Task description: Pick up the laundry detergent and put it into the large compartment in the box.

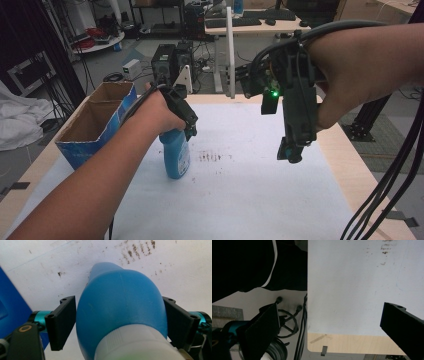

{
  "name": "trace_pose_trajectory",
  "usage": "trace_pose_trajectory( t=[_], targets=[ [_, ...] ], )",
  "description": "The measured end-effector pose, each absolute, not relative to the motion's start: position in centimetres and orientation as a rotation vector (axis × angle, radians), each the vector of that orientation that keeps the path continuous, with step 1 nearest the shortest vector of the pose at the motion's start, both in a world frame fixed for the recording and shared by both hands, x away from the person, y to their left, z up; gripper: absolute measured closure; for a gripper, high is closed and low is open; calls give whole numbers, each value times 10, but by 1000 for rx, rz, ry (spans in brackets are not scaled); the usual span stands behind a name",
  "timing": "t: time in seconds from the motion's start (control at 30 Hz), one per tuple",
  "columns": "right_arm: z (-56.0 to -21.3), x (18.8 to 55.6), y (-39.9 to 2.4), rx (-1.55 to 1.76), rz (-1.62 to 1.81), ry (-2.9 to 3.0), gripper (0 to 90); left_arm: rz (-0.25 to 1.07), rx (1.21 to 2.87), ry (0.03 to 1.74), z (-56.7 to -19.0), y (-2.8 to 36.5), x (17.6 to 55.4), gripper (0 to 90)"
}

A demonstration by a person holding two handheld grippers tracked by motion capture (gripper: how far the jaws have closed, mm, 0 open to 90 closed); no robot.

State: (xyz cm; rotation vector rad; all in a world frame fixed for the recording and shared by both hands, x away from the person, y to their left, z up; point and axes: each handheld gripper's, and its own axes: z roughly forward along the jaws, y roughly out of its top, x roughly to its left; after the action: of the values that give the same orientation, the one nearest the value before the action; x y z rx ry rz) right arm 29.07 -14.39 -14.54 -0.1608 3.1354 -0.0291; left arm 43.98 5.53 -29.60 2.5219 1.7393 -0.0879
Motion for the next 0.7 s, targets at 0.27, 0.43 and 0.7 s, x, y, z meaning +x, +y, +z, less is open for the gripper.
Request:
trace_pose_trajectory(
  t=[0.27, 0.43, 0.7],
  targets=[
    [-147, 292, -145, -160, -21, 3136, 14, -76, 2511, 1761, -296, 54, 438, 200],
    [-147, 292, -146, -161, -17, 3139, 14, -67, 2508, 1773, -296, 53, 437, 235],
    [-146, 292, -149, -148, -11, 3136, 14, -48, 2511, 1781, -297, 52, 436, 270]
  ],
)
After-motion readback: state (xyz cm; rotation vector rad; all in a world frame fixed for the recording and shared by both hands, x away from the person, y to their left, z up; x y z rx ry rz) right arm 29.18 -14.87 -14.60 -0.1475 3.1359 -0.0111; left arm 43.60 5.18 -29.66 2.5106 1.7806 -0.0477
